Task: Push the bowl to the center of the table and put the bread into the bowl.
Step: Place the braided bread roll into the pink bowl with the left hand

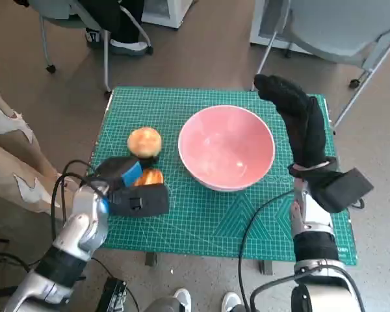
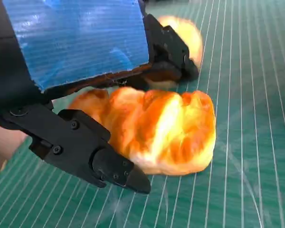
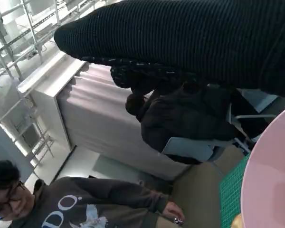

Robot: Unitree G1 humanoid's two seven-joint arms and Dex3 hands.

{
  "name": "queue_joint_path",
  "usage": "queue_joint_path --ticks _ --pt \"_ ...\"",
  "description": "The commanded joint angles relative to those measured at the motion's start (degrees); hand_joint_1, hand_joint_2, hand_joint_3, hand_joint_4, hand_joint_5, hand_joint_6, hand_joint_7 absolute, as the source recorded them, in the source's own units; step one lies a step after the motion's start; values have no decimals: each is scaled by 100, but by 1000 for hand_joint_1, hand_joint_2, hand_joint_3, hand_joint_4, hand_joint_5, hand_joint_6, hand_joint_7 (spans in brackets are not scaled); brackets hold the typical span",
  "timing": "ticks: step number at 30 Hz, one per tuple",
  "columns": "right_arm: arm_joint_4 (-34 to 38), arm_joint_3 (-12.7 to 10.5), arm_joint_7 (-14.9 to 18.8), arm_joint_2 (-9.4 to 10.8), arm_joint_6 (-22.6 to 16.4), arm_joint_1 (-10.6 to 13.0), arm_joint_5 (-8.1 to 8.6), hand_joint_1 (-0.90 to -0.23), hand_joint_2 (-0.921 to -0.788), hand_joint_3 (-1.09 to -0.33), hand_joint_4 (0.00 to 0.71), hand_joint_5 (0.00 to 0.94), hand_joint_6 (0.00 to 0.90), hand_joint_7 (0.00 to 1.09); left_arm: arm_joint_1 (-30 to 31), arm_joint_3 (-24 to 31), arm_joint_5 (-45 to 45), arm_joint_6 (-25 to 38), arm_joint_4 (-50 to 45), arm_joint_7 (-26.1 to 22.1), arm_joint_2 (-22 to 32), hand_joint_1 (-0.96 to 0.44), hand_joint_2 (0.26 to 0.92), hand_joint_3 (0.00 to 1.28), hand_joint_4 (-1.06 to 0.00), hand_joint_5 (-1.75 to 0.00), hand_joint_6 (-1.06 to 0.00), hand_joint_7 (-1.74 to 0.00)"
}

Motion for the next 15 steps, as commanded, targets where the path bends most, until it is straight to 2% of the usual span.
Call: queue_joint_path --ticks 1,2,3,4,5,6,8,9,11,13,15 --pt "13 -48 91 -48 99 151 114 -660 -921 -846 162 0 106 275 307 -185 39 -496 601 462 -1 3 789 292 -612 -1242 -665 -1056" --pt "8 -52 95 -49 102 152 117 -659 -921 -846 162 0 104 278 311 -177 15 -571 624 504 15 3 660 570 -543 -1411 -663 -1179" --pt "4 -57 99 -52 102 152 121 -659 -921 -846 162 0 103 279 309 -165 -13 -620 640 512 24 3 629 638 -526 -1451 -661 -1211" --pt "3 -58 101 -55 101 152 126 -657 -921 -847 162 0 102 281 303 -157 -30 -652 659 518 27 3 569 773 -487 -1535 -646 -1292" --pt "-4 -58 104 -58 100 156 132 -656 -921 -847 162 0 101 282 296 -143 -61 -661 660 480 27 3 548 822 -473 -1565 -640 -1320" --pt "-1 -58 105 -60 99 154 136 -654 -921 -848 162 0 100 285 284 -133 -83 -672 670 454 26 4 508 925 -445 -1622 -610 -1408" --pt "6 -57 106 -63 94 151 144 -651 -921 -849 161 0 97 289 270 -115 -116 -660 647 372 30 4 473 1013 -421 -1680 -586 -1475" --pt "6 -55 103 -62 91 152 146 -650 -921 -850 161 0 96 291 262 -115 -115 -619 623 309 27 4 459 1046 -412 -1704 -578 -1497" --pt "9 -51 97 -61 87 151 148 -649 -921 -851 161 0 94 295 244 -118 -111 -558 604 221 16 4 466 1024 -418 -1724 -599 -1425" --pt "15 -47 95 -60 79 153 150 -648 -921 -851 162 0 92 298 228 -122 -100 -520 604 160 5 3 489 972 -429 -1735 -616 -1337" --pt "29 -45 95 -59 69 154 151 -648 -921 -851 162 0 90 303 223 -119 -100 -508 597 114 5 4 543 861 -459 -1708 -628 -1227"
